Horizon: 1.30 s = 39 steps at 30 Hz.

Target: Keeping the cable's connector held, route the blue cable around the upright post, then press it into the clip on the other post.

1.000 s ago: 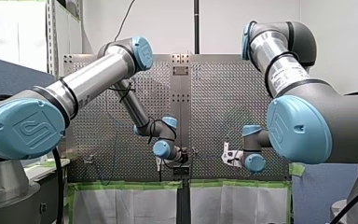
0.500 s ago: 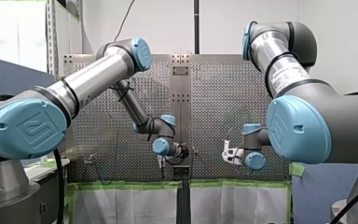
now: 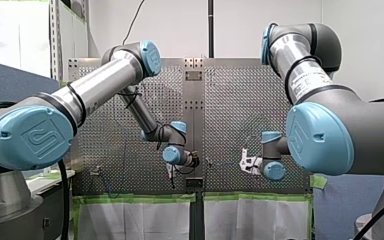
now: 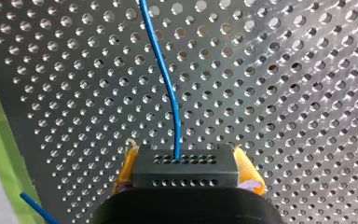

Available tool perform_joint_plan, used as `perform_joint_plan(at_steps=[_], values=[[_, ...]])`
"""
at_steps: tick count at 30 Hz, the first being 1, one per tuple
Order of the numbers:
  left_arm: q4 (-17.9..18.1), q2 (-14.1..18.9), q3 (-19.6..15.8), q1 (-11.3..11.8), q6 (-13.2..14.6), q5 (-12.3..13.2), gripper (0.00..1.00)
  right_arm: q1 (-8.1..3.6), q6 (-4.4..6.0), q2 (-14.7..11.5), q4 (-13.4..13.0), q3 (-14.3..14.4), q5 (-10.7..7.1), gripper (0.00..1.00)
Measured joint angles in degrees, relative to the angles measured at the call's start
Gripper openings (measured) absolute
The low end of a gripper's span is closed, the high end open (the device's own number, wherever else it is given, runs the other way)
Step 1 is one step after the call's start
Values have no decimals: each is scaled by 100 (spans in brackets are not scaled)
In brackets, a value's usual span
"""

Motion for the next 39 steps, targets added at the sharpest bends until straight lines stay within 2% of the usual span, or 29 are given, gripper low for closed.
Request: perform_joint_plan(at_steps=[7, 8, 13, 14, 15, 16, 18, 19, 20, 25, 30, 39], values=[[1, 0, -1, 24, 13, -7, 0, -8, -9, 0, 84, -115, -23, 0], [6, 1, -1, 29, 24, -12, 7, -8, -10, 0, 89, -123, -24, 0], [30, 1, 0, 42, 82, -41, 7, -10, -15, 0, 106, -138, -33, 0], [32, 1, 0, 43, 90, -44, 66, -9, -16, 1, 113, -141, -36, 0], [30, 1, 0, 41, 102, -45, 74, -9, -17, 1, 116, -143, -38, 0], [21, 4, 1, 38, 122, -46, 74, -10, -18, 1, 119, -143, -39, 0], [-14, 6, -1, 28, 205, -46, 90, -9, -19, 1, 130, -144, -41, 0], [-25, 7, -1, 25, 252, -46, 90, -9, -20, 1, 135, -144, -41, 0], [-33, 8, -1, 20, 321, -46, 100, -9, -20, 1, 141, -144, -42, 0], [-95, 9, -2, -7, 591, -103, 100, -10, -20, 3, 162, -144, -42, 0], [-344, 40, -3, -35, 888, -282, 100, -10, -15, 7, 181, -144, -42, 0], [-854, 305, -4, -115, 1405, -206, 100, -12, -4, 8, 240, -143, -42, 0]])
